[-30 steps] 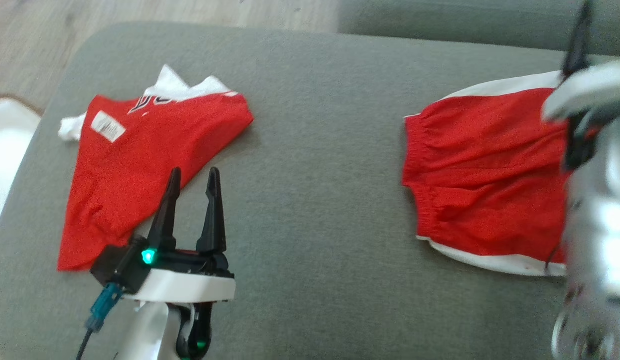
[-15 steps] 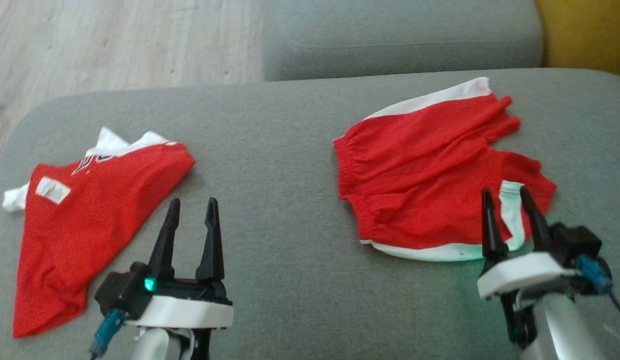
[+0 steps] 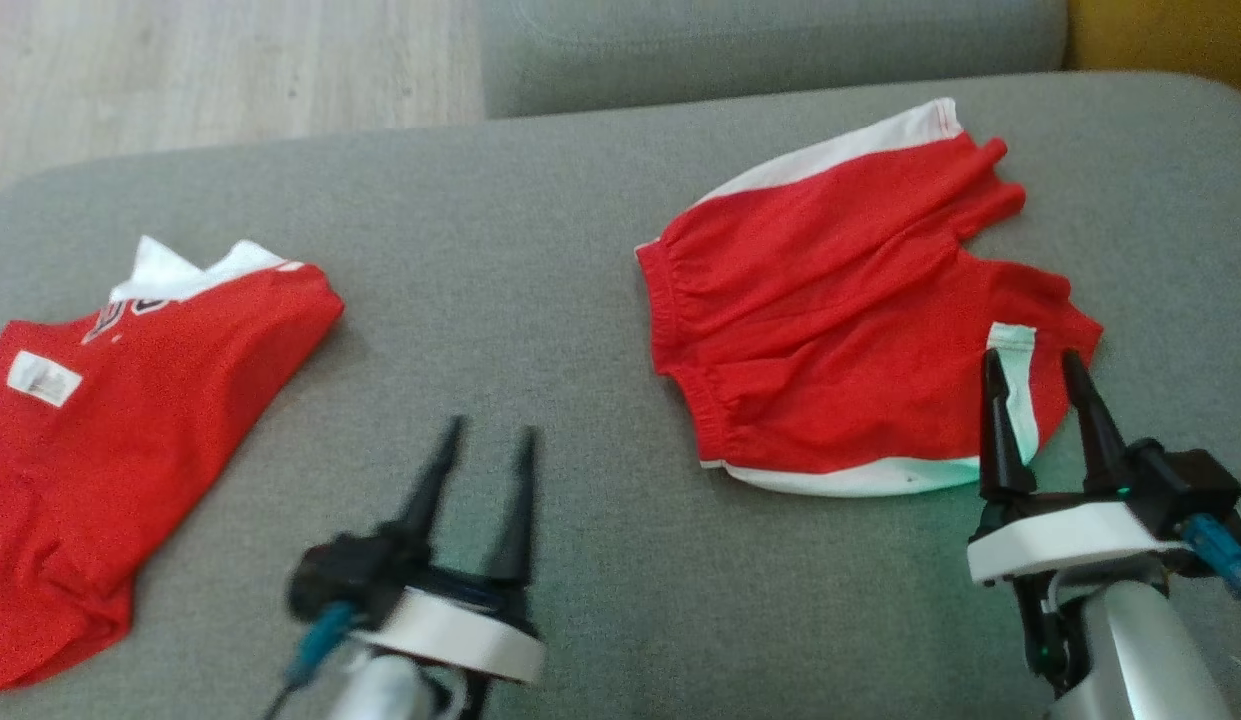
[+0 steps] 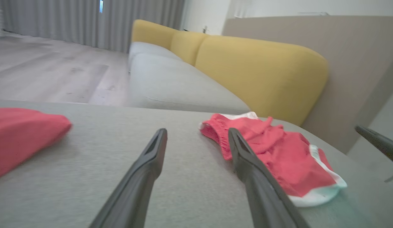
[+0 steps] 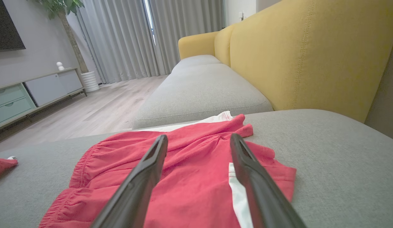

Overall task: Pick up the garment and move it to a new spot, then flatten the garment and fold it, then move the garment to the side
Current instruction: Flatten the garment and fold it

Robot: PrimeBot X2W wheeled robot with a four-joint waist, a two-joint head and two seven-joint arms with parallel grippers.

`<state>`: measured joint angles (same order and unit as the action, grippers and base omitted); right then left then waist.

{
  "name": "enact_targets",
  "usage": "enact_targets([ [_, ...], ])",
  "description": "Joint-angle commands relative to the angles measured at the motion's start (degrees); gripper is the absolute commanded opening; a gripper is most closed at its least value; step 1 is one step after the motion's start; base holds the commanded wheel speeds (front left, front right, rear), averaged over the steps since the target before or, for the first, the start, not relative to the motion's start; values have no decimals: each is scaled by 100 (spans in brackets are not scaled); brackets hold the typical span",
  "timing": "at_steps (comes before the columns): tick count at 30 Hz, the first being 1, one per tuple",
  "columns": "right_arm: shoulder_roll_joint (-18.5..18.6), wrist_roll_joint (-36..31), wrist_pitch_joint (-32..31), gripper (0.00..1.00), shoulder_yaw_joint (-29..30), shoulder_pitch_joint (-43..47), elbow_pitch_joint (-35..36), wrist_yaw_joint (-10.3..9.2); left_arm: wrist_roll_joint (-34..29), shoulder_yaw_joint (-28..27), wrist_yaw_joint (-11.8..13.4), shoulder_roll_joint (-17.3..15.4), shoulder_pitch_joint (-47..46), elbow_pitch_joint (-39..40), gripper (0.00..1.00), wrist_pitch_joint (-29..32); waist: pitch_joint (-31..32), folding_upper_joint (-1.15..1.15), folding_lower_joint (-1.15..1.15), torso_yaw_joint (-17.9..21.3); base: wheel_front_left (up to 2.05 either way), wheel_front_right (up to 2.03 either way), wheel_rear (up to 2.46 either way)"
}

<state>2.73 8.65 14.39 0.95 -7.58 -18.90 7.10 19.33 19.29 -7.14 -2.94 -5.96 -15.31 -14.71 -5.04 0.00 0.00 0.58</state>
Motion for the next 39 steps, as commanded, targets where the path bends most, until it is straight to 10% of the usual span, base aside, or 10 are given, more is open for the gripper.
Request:
enact_targets([
  [1,15,-6,61,100,-82,-262,242,39,-12,158,-29,-79,-414,72,100,-29,-164,0,0,63,0,0,0],
  [12,15,35,61,100,20,-487,429,39,728,2534,-34,-600,-1790,-814,100,548,-693,0,0,410,0,0,0],
  [32,15,141,61,100,16,-587,550,39,1222,3597,-35,-524,-2872,-2153,100,260,-979,0,0,715,0,0,0],
  [33,15,140,61,100,25,-583,544,39,1293,3695,-35,-513,-2904,-2164,0,211,-979,0,0,713,0,0,0],
  [39,15,90,61,100,67,-557,468,39,1418,3681,-35,-534,-2955,-2167,0,37,-901,0,0,607,0,0,0],
])
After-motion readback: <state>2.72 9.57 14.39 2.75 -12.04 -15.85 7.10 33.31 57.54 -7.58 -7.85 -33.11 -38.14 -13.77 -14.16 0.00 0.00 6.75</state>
